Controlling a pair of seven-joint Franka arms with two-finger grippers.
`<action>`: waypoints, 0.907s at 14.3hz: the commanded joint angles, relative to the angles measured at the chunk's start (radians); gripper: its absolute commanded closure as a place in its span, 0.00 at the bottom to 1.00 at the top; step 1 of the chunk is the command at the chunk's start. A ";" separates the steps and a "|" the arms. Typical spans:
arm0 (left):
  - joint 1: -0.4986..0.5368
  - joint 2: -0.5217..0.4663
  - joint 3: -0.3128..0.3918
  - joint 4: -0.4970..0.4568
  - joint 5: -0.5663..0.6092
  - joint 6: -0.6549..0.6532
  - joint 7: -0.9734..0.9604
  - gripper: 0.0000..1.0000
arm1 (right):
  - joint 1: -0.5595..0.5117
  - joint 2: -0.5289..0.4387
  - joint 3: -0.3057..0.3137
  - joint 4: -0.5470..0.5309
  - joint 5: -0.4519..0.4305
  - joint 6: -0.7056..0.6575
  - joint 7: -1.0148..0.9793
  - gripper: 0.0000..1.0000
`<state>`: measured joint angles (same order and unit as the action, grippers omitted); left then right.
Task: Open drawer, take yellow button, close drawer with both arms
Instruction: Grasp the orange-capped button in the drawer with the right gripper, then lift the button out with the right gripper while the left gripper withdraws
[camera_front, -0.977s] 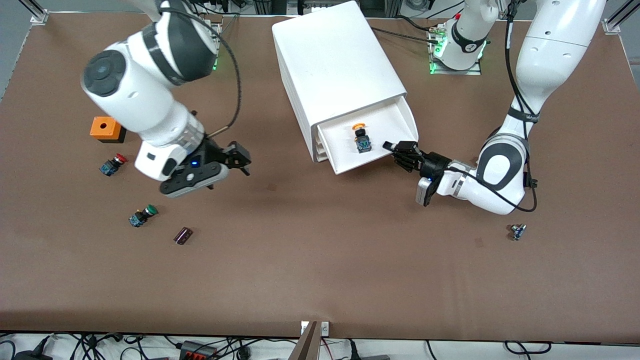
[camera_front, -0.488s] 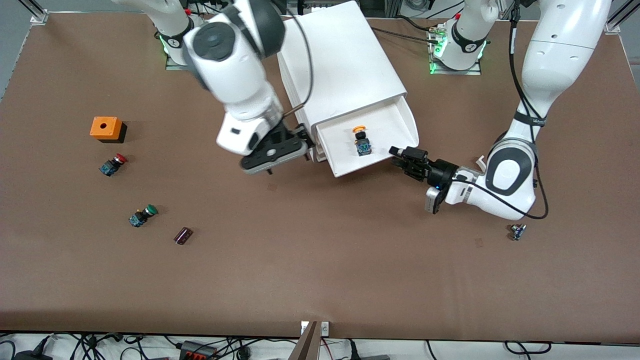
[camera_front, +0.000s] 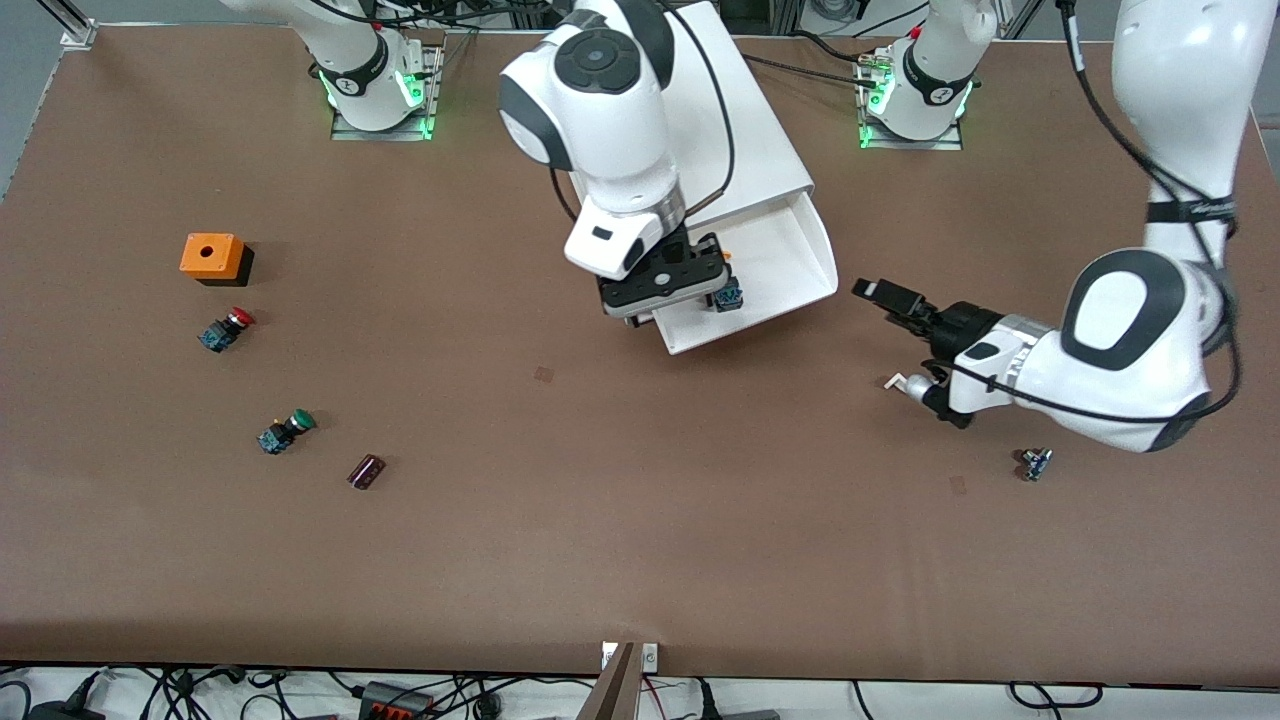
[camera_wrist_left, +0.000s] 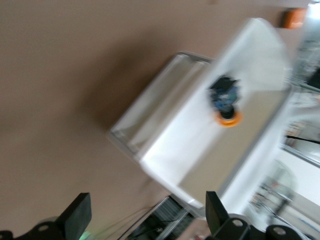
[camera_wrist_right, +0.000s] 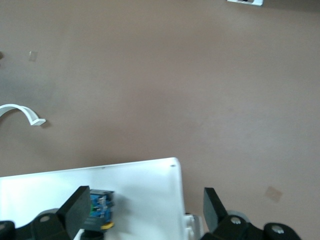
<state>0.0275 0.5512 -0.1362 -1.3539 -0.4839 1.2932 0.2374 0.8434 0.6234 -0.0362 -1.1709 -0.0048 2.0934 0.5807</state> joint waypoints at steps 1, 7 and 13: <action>-0.018 -0.024 -0.009 0.032 0.204 0.001 -0.094 0.00 | 0.051 0.061 -0.014 0.069 -0.017 -0.007 0.054 0.00; -0.024 -0.031 -0.017 0.047 0.480 0.107 -0.142 0.00 | 0.097 0.110 -0.014 0.080 -0.017 0.000 0.059 0.00; -0.026 0.033 -0.014 0.090 0.484 0.175 -0.147 0.00 | 0.117 0.133 -0.013 0.080 -0.017 0.000 0.057 0.11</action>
<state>0.0066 0.5511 -0.1470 -1.3172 -0.0281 1.4692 0.1053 0.9457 0.7254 -0.0397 -1.1265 -0.0063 2.0978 0.6168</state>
